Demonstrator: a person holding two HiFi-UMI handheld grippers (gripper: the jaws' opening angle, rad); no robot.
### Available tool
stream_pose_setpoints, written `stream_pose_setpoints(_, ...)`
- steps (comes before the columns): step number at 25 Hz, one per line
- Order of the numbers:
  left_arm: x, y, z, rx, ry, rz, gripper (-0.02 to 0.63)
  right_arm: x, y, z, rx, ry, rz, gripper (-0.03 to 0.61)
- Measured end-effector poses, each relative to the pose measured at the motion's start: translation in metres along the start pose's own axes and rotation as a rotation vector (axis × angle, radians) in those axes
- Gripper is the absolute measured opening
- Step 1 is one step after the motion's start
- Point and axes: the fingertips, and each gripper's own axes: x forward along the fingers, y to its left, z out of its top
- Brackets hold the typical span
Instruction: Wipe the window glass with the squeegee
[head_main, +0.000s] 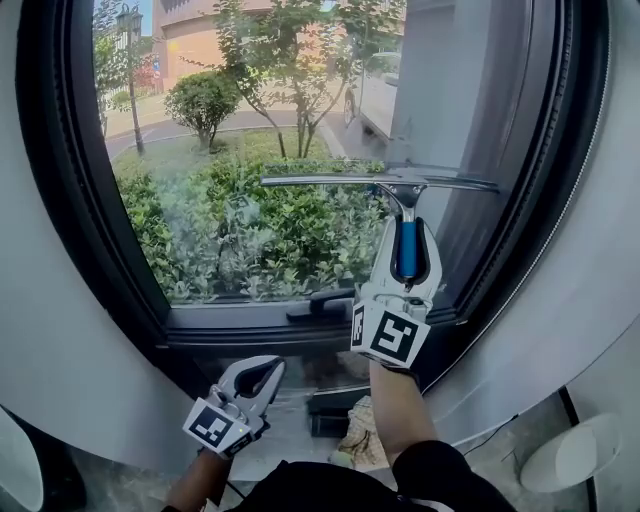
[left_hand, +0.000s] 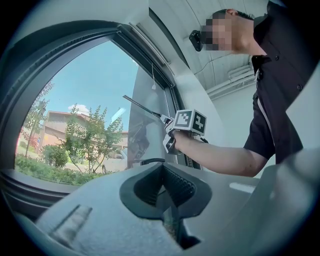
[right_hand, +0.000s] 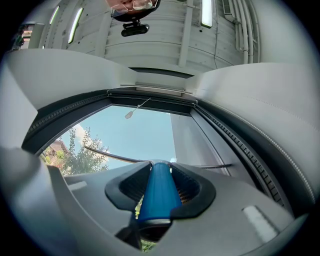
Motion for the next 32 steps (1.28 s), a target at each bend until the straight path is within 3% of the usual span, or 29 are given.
stream_pose_setpoints(14, -0.001, -0.005, 0.001, 0.002, 0.01, -0.005, -0.002, -0.014, 0.0, -0.013, 0.036, 0.037, -0.019, 0.135)
stream_pose_setpoints(32, -0.001, -0.005, -0.005, -0.006, 0.019, -0.015, -0.002, -0.03, 0.004, -0.024, 0.001, 0.071, -0.003, 0.135)
